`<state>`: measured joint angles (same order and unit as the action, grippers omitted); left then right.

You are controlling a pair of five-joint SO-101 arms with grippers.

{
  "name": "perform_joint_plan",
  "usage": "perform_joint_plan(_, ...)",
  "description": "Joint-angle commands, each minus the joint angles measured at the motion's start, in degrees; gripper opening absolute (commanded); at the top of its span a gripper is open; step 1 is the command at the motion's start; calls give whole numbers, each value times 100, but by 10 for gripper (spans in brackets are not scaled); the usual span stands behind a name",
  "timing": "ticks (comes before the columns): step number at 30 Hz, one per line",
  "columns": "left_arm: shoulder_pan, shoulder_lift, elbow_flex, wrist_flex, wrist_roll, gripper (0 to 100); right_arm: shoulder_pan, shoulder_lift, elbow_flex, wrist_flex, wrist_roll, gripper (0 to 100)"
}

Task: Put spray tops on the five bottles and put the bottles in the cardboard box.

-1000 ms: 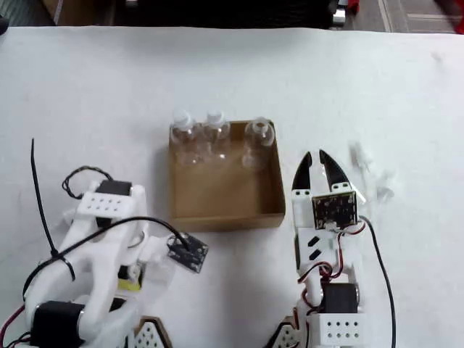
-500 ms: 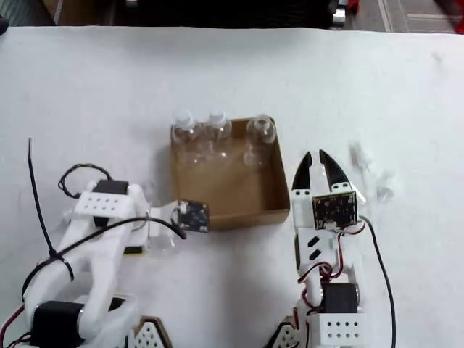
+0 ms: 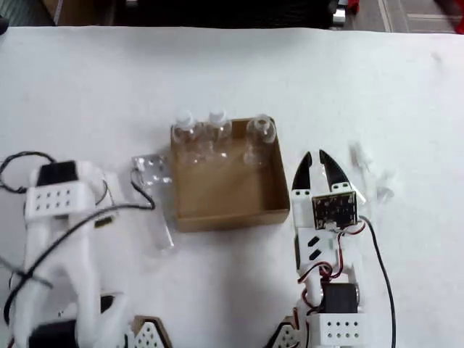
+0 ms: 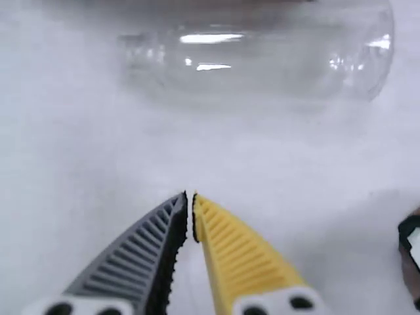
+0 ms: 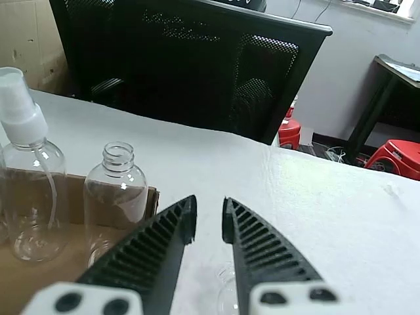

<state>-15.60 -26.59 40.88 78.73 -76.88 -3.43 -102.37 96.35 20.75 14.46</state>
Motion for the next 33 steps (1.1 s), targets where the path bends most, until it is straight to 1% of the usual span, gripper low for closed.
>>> perform_joint_plan(1, -57, -1385, -316, 105, 1020, 24, 22, -75, 53, -13, 70, 56)
perform_joint_plan(3, -22, -1991, 44, -378, 1503, 24, 13, -75, 53, -92, 44, 56)
perform_joint_plan(5, -22, -2554, 677, -1090, 2101, 24, -57, -66, 18, -92, 62, 56)
perform_joint_plan(7, -57, -3073, 1433, -1890, 2813, 24, -242, -66, -26, -40, 105, 56)
perform_joint_plan(9, -75, -3556, 2127, -2479, 3613, 24, -365, -40, -299, 312, 105, 56)
perform_joint_plan(12, -180, -4330, 2813, -2708, 4774, 24, -444, 312, -826, 690, 105, 56)
perform_joint_plan(14, -171, -4822, 3112, -2752, 5503, 24, -479, 848, -1116, 690, 105, 56)
perform_joint_plan(16, -57, -5279, 3429, -2778, 6022, 24, -479, 1596, -1495, 681, 105, 56)
perform_joint_plan(22, -66, -6651, 4598, -3095, 6057, 24, -453, 4462, -2927, 743, 53, 56)
perform_joint_plan(24, -66, -7178, 4941, -3112, 6057, 24, -435, 5103, -3367, 980, 53, 57)
perform_joint_plan(25, -66, -7459, 5055, -3077, 6048, 23, -400, 5314, -3613, 1218, 53, 67)
perform_joint_plan(27, -66, -7908, 5169, -2919, 6057, 23, -312, 5552, -4114, 1868, 35, 136)
perform_joint_plan(29, -40, -7881, 5134, -2831, 6048, 23, -303, 5745, -4440, 2325, -132, 204)
perform_joint_plan(31, -40, -7758, 5134, -2840, 6048, 23, -382, 5903, -4519, 2431, -202, 209)
perform_joint_plan(33, -22, -7767, 5134, -2822, 6040, 23, -497, 6088, -4527, 2334, -149, 191)
